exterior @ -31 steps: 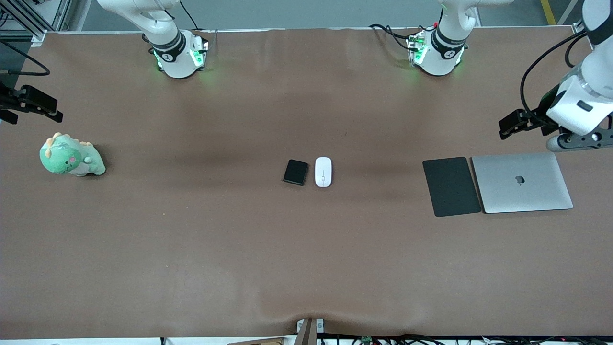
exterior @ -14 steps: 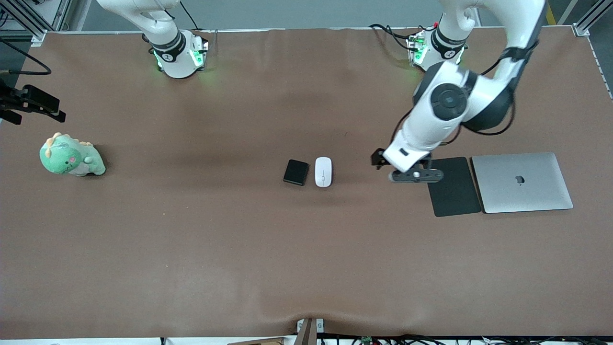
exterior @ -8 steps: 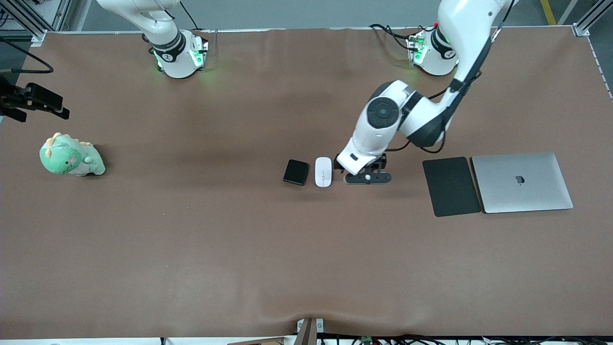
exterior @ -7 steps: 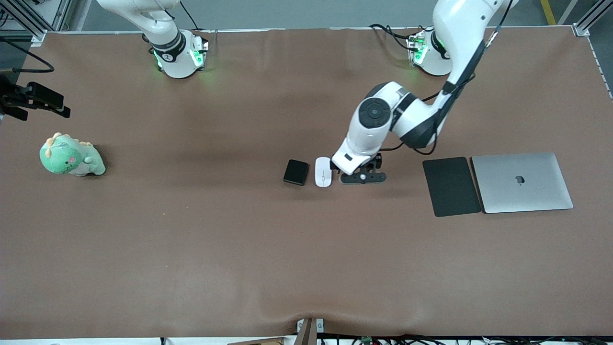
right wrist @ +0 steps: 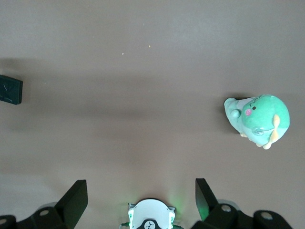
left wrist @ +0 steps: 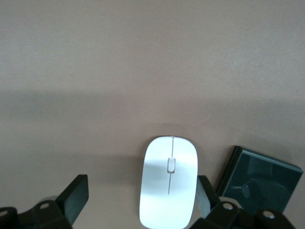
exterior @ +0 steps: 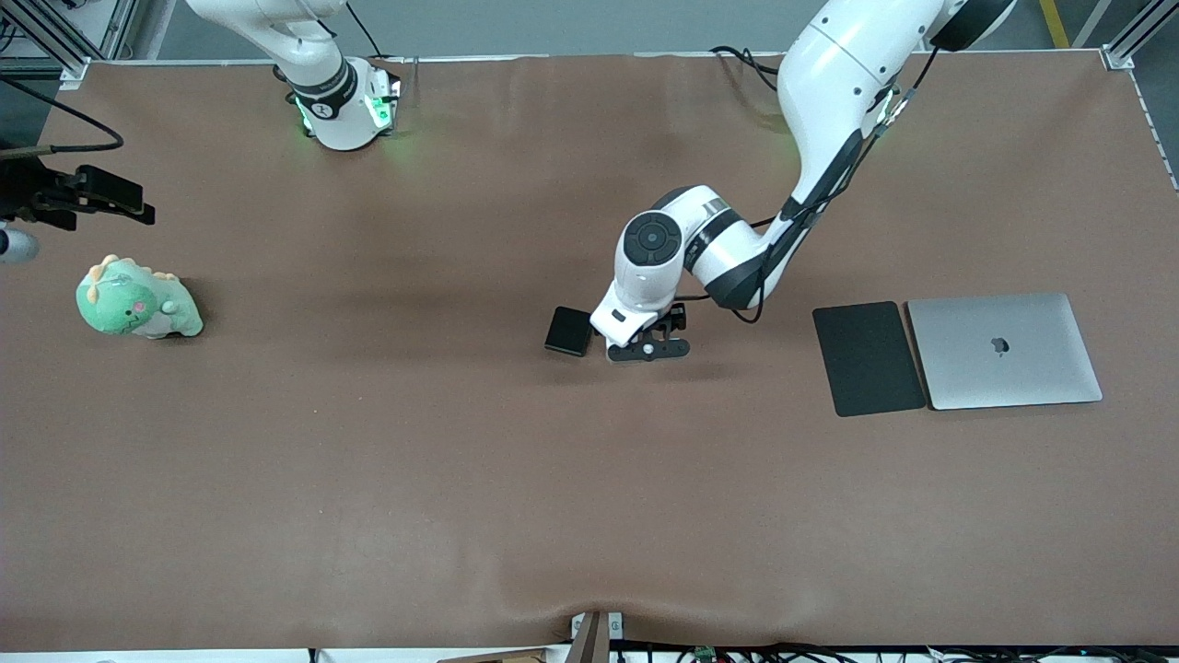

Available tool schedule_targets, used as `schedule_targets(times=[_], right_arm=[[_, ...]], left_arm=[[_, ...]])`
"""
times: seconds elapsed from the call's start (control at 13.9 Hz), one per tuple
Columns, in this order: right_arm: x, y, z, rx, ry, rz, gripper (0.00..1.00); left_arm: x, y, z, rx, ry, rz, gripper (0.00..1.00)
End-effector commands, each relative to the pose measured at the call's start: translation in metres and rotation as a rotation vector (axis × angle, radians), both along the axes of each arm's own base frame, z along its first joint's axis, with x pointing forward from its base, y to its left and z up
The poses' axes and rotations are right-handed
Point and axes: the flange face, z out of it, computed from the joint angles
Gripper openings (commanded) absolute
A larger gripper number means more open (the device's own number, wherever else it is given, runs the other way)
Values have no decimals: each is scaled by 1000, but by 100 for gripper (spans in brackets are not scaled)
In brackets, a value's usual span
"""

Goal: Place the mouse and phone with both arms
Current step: 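Grasp the white mouse with the left gripper while the right gripper moves out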

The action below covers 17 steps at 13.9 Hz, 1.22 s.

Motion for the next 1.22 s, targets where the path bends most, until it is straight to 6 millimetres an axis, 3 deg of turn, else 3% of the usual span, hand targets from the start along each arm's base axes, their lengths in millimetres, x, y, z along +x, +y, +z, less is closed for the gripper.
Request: schedule_targets(times=[0.0,0.29,0.57,1.15], right_arm=[[19,12,-37,-4,88,17,100],[25,17,-51,-4,108,26,100],[31,25,-67,5,134,34,100],[29,79,-82,21,167,61,100]], left_arm=[[2,-9,0,12,-30,-4,100],[1,-21,-6,3,-27,-13,100],[-5,-34,-26,28,-31,-20,98],[-10,-35,-46,57,-25,-27,94]])
